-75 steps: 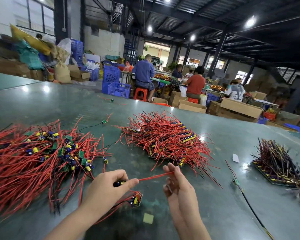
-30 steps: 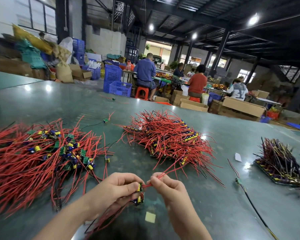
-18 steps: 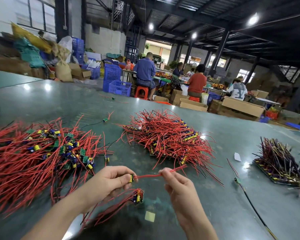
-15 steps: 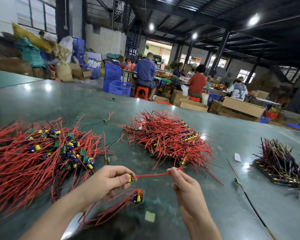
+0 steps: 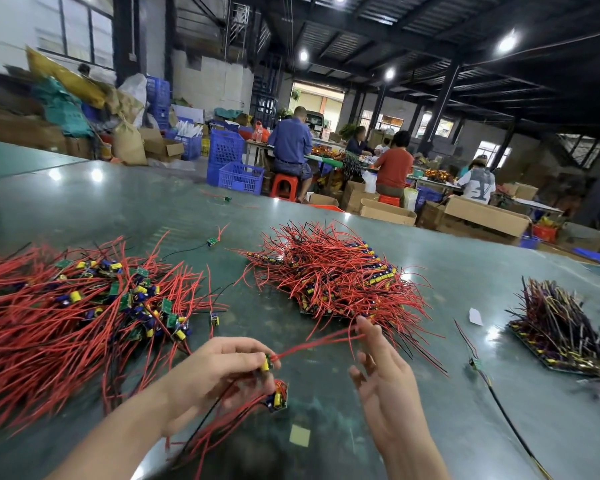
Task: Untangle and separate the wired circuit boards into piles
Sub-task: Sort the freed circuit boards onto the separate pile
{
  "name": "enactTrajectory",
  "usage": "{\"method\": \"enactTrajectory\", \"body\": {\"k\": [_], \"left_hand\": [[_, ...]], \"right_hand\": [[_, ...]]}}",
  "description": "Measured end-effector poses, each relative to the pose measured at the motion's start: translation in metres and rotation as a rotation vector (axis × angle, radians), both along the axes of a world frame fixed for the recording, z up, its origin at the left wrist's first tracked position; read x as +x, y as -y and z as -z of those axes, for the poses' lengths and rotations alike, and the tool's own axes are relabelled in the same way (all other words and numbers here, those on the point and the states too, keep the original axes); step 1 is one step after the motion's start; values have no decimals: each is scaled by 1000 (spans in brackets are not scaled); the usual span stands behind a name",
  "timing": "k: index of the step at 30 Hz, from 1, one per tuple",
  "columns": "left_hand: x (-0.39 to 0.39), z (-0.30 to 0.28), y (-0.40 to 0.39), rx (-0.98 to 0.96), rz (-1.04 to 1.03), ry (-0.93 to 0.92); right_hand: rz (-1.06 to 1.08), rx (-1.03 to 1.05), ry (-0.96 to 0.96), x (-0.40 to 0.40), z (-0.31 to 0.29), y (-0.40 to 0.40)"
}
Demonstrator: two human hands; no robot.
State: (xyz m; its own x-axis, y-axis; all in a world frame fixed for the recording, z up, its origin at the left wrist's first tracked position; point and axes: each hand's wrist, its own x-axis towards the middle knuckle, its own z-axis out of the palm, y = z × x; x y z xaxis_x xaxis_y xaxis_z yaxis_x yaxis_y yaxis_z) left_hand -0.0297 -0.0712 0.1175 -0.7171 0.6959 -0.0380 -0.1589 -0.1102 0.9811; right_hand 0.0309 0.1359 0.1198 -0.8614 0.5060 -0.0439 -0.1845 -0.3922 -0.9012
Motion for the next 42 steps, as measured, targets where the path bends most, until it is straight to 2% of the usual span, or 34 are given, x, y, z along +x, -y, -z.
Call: {"method": "enactTrajectory", "body": {"k": [3, 6, 9, 11, 14, 15, 16, 17, 20, 22, 24, 28, 32, 35, 38, 42], "left_hand": [[-1, 1, -4, 173, -161, 36], [-6, -2, -2, 423, -289, 173], [-10, -4, 2, 576, -362, 331], [-10, -4, 0, 614, -395, 386], [-7, -1, -6, 628, -420, 326], [-5, 0, -8, 627, -428, 285], [-3, 0, -11, 624, -435, 245], [0, 1, -13, 617, -439, 203], [9, 4, -19, 549, -405, 72], [15, 7, -21, 444, -324, -43], [20, 10, -25, 327, -231, -154], [20, 13, -27, 237, -197, -201], [19, 14, -28, 287, -189, 23], [20, 17, -29, 191, -119, 120], [23, 16, -29, 90, 31, 72], [22, 15, -29, 17, 6, 23]], "right_hand": [[-17, 1, -22, -3, 0, 7], [-81, -35, -55, -3, 1, 11], [-181, -28, -102, 1, 1, 16], [-98, 190, -114, 5, 4, 21], [302, 755, -183, 6, 13, 27], [395, 862, -189, 5, 15, 27], [410, 884, -183, 5, 14, 28], [328, 838, -161, 5, 13, 29], [-90, 597, -20, 3, 8, 38], [-184, 509, 2, 3, 9, 44], [-177, 421, -32, 3, 9, 43], [-158, 348, -69, 5, 5, 37], [-175, 448, -72, 6, 7, 40], [-180, 470, -102, 7, 7, 42], [-197, 447, -82, 7, 7, 44], [-214, 363, -82, 6, 6, 42]]}}
